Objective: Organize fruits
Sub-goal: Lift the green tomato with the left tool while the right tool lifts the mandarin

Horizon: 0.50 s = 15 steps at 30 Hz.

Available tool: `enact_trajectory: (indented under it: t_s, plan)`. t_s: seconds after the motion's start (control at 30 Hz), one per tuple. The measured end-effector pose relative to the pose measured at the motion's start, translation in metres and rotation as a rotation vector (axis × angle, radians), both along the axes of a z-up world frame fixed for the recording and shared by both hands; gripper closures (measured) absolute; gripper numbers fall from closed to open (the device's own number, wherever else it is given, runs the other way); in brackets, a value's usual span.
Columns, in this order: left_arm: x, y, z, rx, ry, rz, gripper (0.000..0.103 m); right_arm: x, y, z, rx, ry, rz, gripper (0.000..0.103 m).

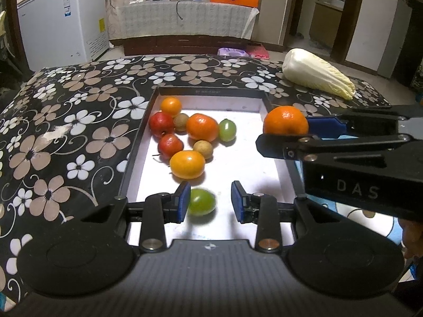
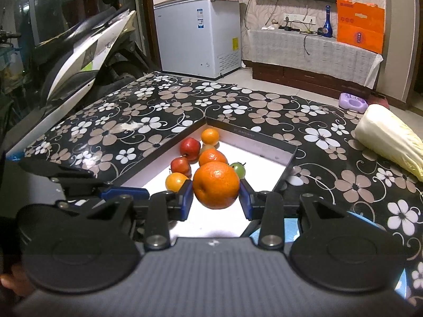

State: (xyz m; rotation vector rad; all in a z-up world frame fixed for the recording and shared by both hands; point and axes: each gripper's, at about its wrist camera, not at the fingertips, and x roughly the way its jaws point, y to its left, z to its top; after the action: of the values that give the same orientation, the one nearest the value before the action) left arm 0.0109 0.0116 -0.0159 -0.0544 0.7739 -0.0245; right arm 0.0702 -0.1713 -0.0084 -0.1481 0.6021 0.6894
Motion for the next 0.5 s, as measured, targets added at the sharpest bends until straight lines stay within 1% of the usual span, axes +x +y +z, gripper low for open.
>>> enact_trajectory:
  t_s: [0.2,0.27,0.4,0.47,0.5]
  plan:
    - [0.0,-0.008,0.001,0.005,-0.007,-0.015,0.064,-0.001,-0.004,0.002,0.007,-0.004,-0.005,0.063]
    - [0.0,-0.009,0.0,0.004,-0.009,-0.017,0.065,-0.001,-0.004,0.002,0.006,-0.004,-0.005,0.063]
    - [0.001,-0.006,-0.003,-0.002,0.011,-0.004,0.066,-0.001,-0.006,0.003,0.008,-0.004,-0.005,0.063]
    - [0.001,0.001,-0.004,-0.011,0.014,0.015,0.064,-0.001,-0.006,0.003,0.006,-0.002,-0.005,0.063]
    - [0.001,0.004,-0.004,-0.014,0.014,0.025,0.06,0.0,-0.007,0.003,0.004,0.001,-0.007,0.063]
